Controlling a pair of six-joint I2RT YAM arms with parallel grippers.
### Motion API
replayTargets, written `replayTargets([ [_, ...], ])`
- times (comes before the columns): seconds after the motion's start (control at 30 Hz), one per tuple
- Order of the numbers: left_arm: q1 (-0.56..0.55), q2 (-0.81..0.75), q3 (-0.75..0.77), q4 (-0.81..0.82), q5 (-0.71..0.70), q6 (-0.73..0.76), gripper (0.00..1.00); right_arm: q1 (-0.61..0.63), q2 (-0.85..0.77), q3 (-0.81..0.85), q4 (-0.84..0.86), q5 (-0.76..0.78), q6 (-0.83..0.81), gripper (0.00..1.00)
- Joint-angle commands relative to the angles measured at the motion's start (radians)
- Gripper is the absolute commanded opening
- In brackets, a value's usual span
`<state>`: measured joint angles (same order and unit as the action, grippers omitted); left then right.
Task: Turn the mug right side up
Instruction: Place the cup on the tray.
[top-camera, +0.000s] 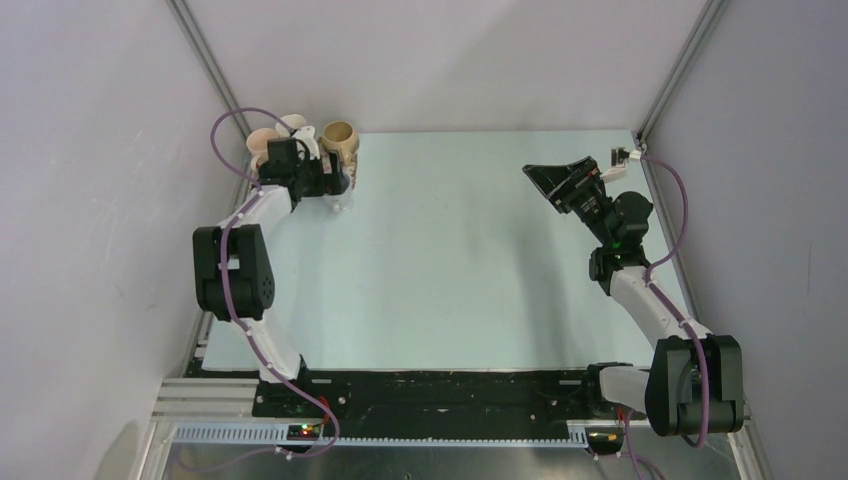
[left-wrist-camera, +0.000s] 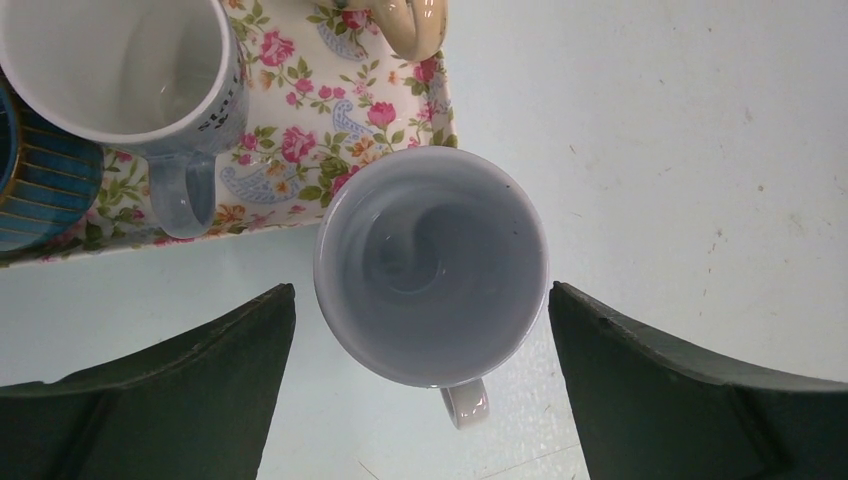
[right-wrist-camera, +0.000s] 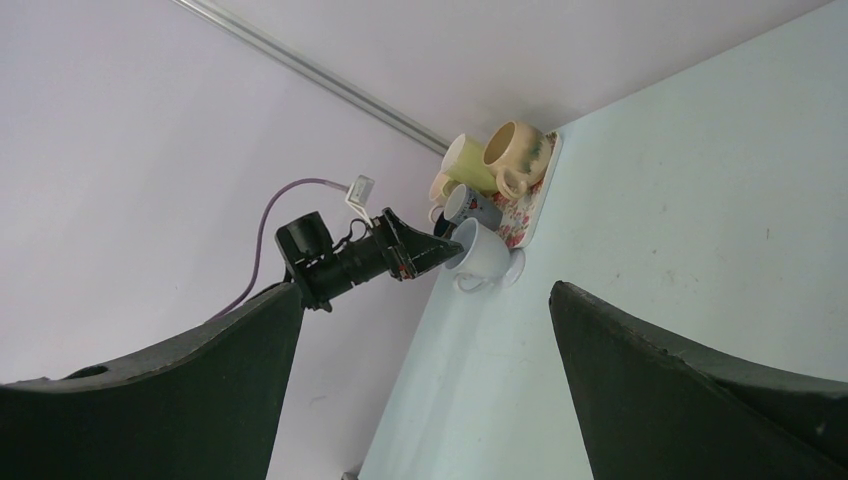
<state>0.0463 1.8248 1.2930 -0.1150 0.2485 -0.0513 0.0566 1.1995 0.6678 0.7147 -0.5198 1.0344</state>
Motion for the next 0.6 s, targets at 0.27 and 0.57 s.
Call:
replayTargets([
  [0.27,0.003,-0.101,0.004,0.026,-0.008,0.009,1.00,-0.004,-0.006,0.007,0.037,0.011,-0.017,0.99],
  [0.57,0.002,-0.220,-0.038,0.021,0.022,0.008,1.00,-0.005,-0.004,0.007,0.040,0.010,-0.015,0.99],
])
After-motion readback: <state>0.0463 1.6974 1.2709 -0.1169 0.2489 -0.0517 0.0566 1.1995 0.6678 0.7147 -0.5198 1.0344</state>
